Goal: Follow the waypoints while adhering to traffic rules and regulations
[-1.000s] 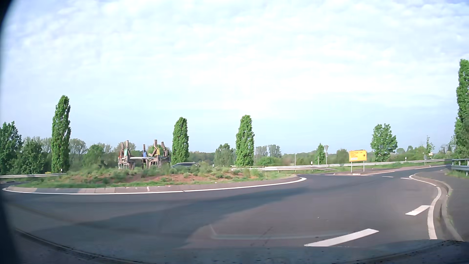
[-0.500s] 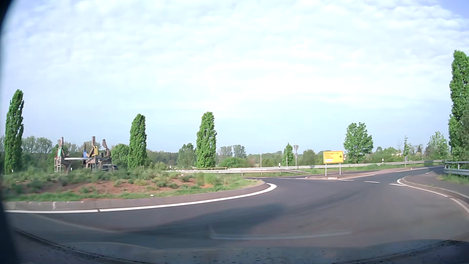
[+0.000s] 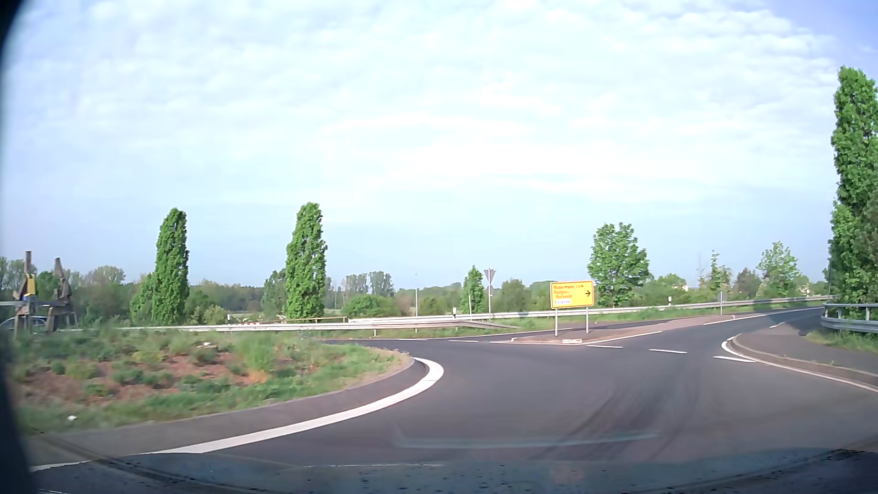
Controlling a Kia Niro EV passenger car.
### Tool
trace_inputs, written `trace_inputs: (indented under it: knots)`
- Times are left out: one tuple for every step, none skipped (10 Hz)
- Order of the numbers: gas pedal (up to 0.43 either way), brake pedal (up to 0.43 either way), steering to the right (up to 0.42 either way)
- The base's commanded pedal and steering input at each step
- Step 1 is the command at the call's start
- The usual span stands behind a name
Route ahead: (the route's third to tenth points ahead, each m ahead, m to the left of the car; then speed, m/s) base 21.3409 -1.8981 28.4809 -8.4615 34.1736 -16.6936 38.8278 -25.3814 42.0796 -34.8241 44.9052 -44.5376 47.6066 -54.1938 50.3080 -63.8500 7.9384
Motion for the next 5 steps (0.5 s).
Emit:
trace_inputs:
  knots:
    - [0.189,0.0,0.135]
    - [0.189,0.0,0.134]
    - [0.189,0.0,0.133]
    - [0.189,0.0,0.132]
    - [0.189,0.0,0.131]
